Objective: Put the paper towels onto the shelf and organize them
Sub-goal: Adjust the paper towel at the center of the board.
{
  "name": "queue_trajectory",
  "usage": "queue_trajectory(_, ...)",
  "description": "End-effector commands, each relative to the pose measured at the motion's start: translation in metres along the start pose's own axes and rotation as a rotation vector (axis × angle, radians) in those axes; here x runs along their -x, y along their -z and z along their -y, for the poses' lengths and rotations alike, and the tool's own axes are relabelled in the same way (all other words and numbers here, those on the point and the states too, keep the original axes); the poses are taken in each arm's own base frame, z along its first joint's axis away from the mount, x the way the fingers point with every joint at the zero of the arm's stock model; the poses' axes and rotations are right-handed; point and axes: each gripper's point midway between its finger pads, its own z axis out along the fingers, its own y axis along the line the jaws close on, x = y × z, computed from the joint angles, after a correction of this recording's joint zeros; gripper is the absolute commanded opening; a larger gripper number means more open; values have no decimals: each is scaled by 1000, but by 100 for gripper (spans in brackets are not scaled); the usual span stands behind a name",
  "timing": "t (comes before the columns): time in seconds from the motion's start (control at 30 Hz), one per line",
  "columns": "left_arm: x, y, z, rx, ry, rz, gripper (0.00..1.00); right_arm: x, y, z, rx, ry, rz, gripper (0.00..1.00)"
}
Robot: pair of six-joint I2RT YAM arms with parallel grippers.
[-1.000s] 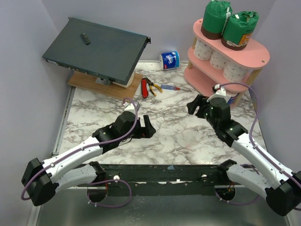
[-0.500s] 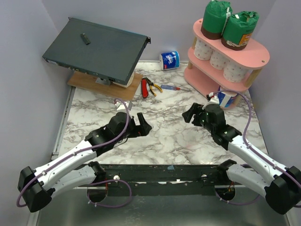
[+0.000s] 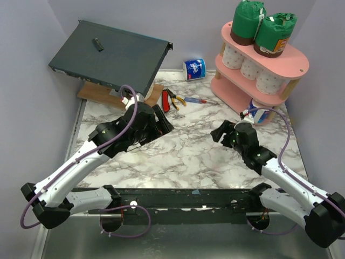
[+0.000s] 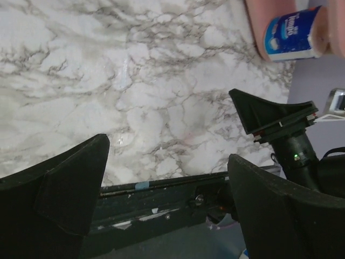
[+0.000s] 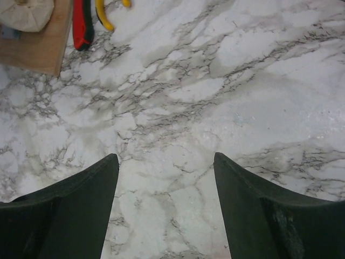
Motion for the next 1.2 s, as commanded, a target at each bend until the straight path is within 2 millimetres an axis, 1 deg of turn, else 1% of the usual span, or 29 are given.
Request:
queue_trajectory(0.0,-30,13,-22,106,55,-166,98,-2,-6,18,-68,-38,53,75)
queue_trajectory(0.03,-29,16,-19,88,65,-165,98,-4,-9,19,-68,-40,54,75)
queue_trajectory(0.1,-22,22,-11,44,74,-150,98,-1,-19,14,-50,-53,77,75)
queue_trajectory(0.2,-6,30,-1,-10,72,-116,98,0,-43,15,-103,-87,70,75)
queue_trajectory(0.23,-1,32,2,-24,62,-108,98,0,-54,14,-118,-94,62,75)
queue_trajectory(0.27,4,34,3,-28,55,-102,98,4,-63,7,-111,-101,63,75)
queue_trajectory(0.3,7,36,4,-32,51,-99,98,2,-75,5,-120,-105,45,75)
queue_trajectory(0.33,11,36,5,-35,48,-95,98,7,-85,-4,-109,-117,49,75)
queue_trajectory(0.37,12,36,6,-38,44,-96,98,6,-96,-7,-106,-125,47,75)
queue_trajectory(0.47,17,34,3,-37,44,-103,98,15,-127,-28,-52,-146,61,74)
queue_trajectory(0.53,20,32,-3,-25,49,-92,98,21,-145,-39,-17,-158,89,74)
queue_trajectory(0.57,19,34,-3,-37,53,-105,98,28,-153,-44,-6,-159,114,74)
queue_trajectory(0.6,20,34,-4,-43,56,-103,98,32,-162,-44,-19,-160,133,74)
queue_trajectory(0.63,22,34,-4,-52,59,-92,98,40,-170,-48,-17,-155,159,74)
queue_trajectory(0.67,23,35,-5,-63,58,-88,98,44,-179,-48,-29,-139,183,74)
queue_trajectory(0.73,25,34,-5,-78,56,-76,98,61,-197,-55,-26,-117,246,74)
queue_trajectory(0.83,28,33,-6,-85,50,-79,98,78,-224,-61,-37,-91,323,74)
queue_trajectory(0.87,28,32,-7,-83,47,-82,98,87,-232,-67,-26,-75,355,75)
queue_trajectory(0.9,28,31,-8,-79,43,-85,98,88,-241,-66,-37,-53,368,75)
queue_trajectory(0.93,30,31,-10,-77,48,-82,98,95,-249,-70,-39,-48,388,75)
queue_trajectory(0.97,30,30,-12,-71,54,-84,98,95,-258,-68,-55,-36,394,75)
queue_trajectory(1.03,35,31,-16,-58,64,-81,98,103,-270,-69,-74,-16,423,76)
queue_trajectory(1.1,40,34,-15,-60,66,-69,98,110,-284,-72,-90,-1,449,77)
queue_trajectory(1.13,42,35,-14,-65,68,-65,98,108,-293,-72,-98,6,447,77)
queue_trajectory(1.17,44,36,-13,-73,72,-58,98,111,-300,-75,-98,20,449,78)
